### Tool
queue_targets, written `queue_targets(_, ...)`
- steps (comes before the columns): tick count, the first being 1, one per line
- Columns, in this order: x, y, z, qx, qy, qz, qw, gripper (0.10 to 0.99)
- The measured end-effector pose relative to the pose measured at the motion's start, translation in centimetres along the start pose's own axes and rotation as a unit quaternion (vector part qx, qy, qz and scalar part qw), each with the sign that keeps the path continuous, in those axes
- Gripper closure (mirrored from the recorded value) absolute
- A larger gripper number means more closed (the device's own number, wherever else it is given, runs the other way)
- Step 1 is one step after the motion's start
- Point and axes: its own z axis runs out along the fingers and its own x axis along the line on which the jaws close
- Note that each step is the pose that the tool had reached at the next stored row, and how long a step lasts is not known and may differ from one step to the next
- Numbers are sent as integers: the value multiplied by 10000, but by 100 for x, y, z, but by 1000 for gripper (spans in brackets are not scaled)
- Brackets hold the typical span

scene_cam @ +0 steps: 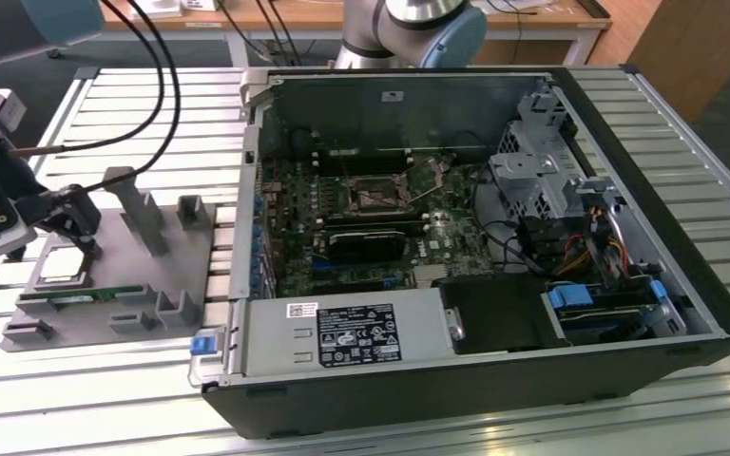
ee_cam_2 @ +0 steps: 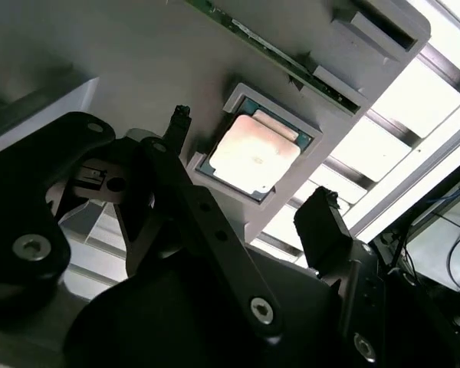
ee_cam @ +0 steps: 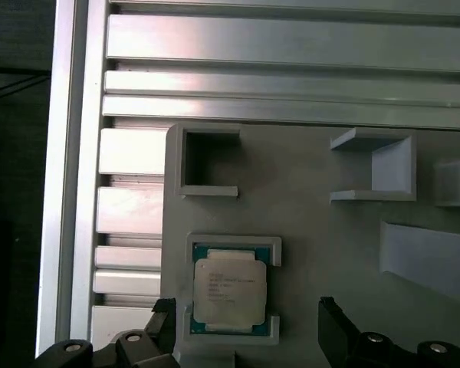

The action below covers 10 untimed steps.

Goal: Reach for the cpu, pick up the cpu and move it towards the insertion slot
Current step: 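Pick up the cpu and move it towards the insertion slot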

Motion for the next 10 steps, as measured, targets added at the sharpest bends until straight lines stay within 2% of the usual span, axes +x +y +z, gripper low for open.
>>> queue_targets(6, 36, -7, 109, 0, 0, 0, 10000, 278)
queue_targets(7, 47, -8, 127, 0, 0, -1, 10000, 349)
queue_targets(10, 58, -10, 179, 0, -1, -1, 10000, 349)
